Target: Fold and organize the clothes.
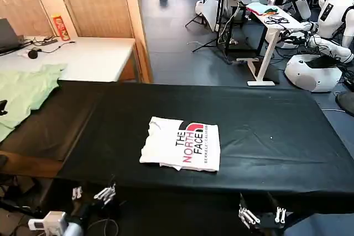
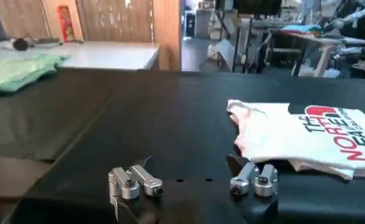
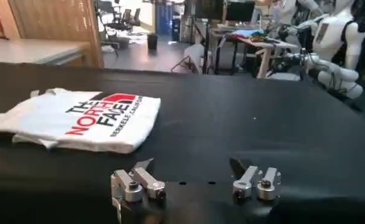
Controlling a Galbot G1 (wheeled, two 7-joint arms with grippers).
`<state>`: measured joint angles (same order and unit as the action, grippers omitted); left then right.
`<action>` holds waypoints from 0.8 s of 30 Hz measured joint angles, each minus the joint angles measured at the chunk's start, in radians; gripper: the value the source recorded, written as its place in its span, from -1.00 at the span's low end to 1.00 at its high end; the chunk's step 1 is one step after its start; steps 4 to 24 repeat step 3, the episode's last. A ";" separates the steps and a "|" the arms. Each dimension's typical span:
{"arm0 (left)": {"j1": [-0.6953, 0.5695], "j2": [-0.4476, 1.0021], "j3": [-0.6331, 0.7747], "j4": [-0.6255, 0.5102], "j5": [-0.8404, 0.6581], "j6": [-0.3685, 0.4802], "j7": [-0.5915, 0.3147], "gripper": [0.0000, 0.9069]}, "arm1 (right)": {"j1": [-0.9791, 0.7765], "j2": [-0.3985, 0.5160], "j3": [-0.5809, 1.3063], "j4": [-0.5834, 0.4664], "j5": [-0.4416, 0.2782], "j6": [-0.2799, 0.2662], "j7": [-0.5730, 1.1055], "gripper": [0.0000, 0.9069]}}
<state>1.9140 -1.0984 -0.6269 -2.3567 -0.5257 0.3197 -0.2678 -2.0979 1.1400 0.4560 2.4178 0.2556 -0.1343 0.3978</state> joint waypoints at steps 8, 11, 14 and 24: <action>0.000 0.000 -0.002 -0.003 -0.005 0.007 0.002 0.94 | -0.008 0.000 0.000 0.005 0.000 0.000 0.000 0.94; 0.000 0.000 -0.002 -0.003 -0.005 0.007 0.002 0.94 | -0.008 0.000 0.000 0.005 0.000 0.000 0.000 0.94; 0.000 0.000 -0.002 -0.003 -0.005 0.007 0.002 0.94 | -0.008 0.000 0.000 0.005 0.000 0.000 0.000 0.94; 0.000 0.000 -0.002 -0.003 -0.005 0.007 0.002 0.94 | -0.008 0.000 0.000 0.005 0.000 0.000 0.000 0.94</action>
